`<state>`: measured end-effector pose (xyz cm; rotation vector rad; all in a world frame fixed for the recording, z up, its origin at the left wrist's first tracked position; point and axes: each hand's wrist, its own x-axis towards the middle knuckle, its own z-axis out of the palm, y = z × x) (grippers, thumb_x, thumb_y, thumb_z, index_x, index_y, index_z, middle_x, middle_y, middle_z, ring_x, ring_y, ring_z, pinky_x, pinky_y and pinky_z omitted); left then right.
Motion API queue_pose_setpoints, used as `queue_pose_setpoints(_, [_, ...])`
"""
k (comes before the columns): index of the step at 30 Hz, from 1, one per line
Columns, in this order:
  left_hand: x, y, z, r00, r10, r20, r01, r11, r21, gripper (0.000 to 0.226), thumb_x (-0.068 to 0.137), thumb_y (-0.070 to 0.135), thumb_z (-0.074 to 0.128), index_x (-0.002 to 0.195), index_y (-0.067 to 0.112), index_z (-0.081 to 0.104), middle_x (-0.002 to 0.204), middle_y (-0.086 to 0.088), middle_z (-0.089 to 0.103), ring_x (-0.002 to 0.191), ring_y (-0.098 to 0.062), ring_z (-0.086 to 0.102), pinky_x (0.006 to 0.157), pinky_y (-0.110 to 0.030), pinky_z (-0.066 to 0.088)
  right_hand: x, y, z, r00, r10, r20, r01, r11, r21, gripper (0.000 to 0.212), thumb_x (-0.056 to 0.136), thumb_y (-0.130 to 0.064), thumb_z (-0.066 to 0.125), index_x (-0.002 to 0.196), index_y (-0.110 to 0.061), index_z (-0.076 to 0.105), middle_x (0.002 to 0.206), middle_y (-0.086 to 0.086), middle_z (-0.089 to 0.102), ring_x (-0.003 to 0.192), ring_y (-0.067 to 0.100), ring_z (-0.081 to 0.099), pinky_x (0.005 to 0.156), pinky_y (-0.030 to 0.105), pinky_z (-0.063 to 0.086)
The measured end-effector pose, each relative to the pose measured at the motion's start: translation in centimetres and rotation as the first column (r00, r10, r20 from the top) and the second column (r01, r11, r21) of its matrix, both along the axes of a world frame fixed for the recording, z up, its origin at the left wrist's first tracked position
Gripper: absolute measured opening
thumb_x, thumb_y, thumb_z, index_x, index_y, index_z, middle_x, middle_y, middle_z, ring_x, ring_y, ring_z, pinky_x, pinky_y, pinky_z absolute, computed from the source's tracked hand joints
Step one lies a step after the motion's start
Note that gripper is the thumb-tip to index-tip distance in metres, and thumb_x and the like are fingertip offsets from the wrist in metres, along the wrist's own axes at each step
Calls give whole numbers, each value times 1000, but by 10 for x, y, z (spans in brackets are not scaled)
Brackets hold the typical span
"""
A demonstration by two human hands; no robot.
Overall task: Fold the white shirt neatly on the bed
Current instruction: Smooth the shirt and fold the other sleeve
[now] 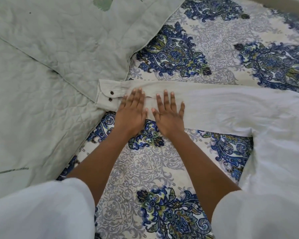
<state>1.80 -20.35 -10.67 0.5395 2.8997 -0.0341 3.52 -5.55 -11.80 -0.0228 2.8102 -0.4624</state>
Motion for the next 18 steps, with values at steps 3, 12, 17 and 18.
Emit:
queue_pose_setpoints(3, [16,6,-9,998,-41,41,41,999,5,62,94,42,3,149,16,-9,158,1,-11,145,-11,-11,115,-34,-12,19,23,-3,998,-64,-10,64,994,88,55,100,-45,14,149,-30,-6,158,-4,-17,144,17,-20,112,49,-17])
queue_pose_setpoints(12, [49,44,-12,977,-205,59,198,975,105,68,88,44,-1,149,16,3,159,1,3,144,-9,-4,114,-29,-10,59,65,5,992,-124,22,122,990,75,54,100,-42,14,150,-29,-4,158,-3,-16,145,17,-18,114,48,-14])
queue_pose_setpoints(17, [56,57,-4,992,60,109,-72,990,117,70,87,43,1,150,13,6,159,0,0,146,-13,-3,117,-33,-5,79,103,11,973,-224,53,224,974,19,52,101,-38,18,150,-28,5,159,-4,-7,146,15,-11,117,43,-6])
queue_pose_setpoints(18, [60,68,1,993,51,107,-65,989,133,72,86,44,-1,150,11,9,159,-1,3,146,-14,0,117,-33,-4,82,106,15,975,-217,44,218,975,-31,51,102,-36,20,150,-27,9,159,-4,-4,147,15,-9,117,42,-5])
